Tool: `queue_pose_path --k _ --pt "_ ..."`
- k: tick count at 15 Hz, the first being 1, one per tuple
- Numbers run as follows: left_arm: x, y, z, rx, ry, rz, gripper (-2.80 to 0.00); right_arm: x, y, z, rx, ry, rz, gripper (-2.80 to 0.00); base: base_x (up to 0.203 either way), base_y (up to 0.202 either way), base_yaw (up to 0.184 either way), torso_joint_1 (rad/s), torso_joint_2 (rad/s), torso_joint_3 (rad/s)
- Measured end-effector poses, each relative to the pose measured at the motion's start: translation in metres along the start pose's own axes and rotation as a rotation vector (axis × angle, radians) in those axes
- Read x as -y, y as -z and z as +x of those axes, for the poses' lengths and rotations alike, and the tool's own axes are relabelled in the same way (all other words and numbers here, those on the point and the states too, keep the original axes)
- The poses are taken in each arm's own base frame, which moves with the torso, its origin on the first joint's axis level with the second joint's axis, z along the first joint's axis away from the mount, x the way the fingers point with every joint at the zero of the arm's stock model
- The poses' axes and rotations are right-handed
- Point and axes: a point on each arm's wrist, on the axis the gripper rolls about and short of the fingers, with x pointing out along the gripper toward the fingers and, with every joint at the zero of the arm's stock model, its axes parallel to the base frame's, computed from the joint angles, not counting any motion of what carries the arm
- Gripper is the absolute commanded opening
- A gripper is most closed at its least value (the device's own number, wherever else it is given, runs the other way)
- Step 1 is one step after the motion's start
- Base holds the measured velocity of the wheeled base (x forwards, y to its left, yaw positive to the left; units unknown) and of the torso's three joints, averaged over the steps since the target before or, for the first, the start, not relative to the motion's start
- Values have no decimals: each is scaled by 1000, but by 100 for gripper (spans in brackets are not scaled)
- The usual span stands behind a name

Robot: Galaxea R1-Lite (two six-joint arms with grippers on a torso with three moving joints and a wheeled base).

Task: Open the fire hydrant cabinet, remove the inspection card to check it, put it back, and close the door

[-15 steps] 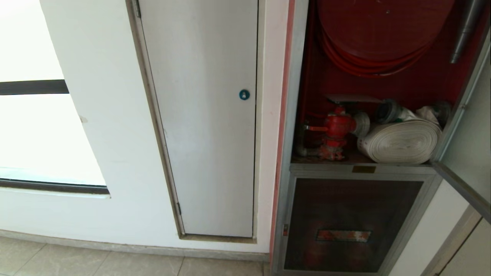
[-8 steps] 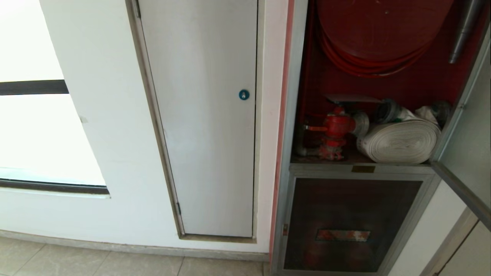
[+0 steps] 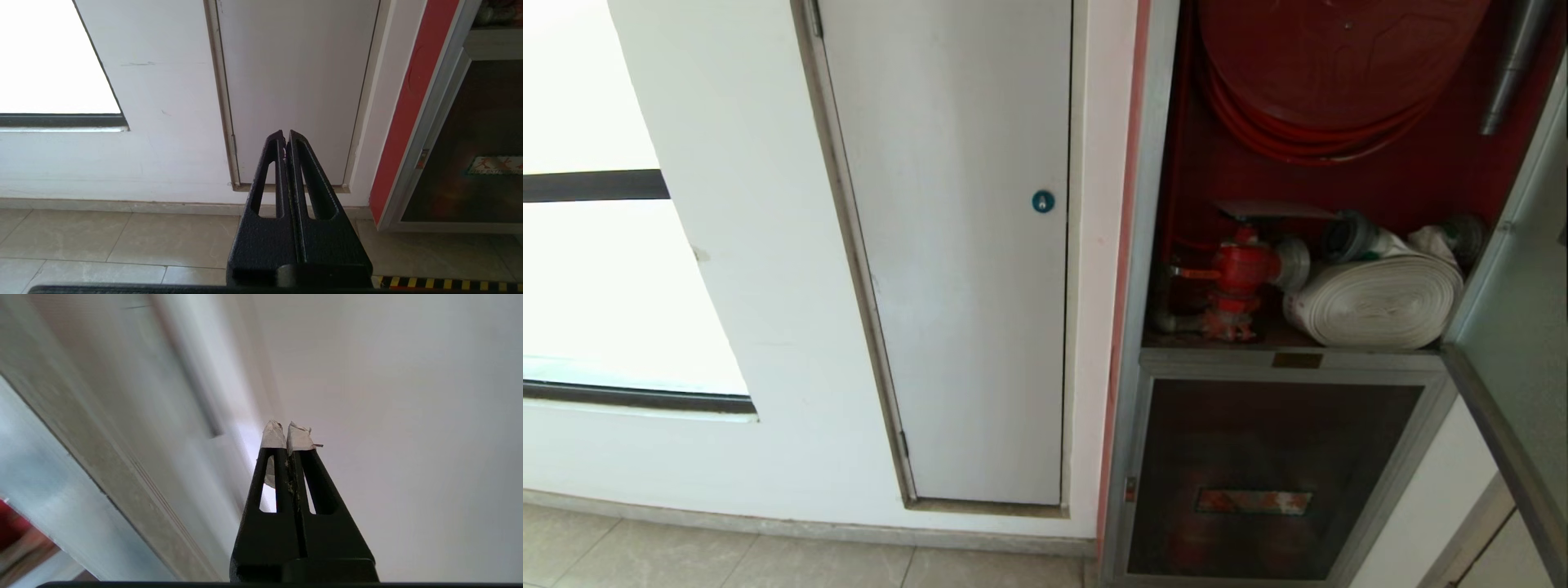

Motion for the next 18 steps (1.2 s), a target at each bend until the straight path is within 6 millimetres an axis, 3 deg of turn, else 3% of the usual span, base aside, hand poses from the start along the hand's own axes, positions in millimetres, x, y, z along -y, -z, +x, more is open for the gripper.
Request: queue_pose_path --k 9,14,18 --pt "0 0 0 0 0 0 -280 -48 14 -26 -84 -482 -73 -280 0 0 0 0 0 0" --pt "0 0 0 0 0 0 -280 -78 17 -2 -235 -607 -18 -280 0 0 0 0 0 0" --pt "0 0 0 0 -1 0 -280 -120 15 19 -314 -729 3 -280 0 0 0 0 0 0"
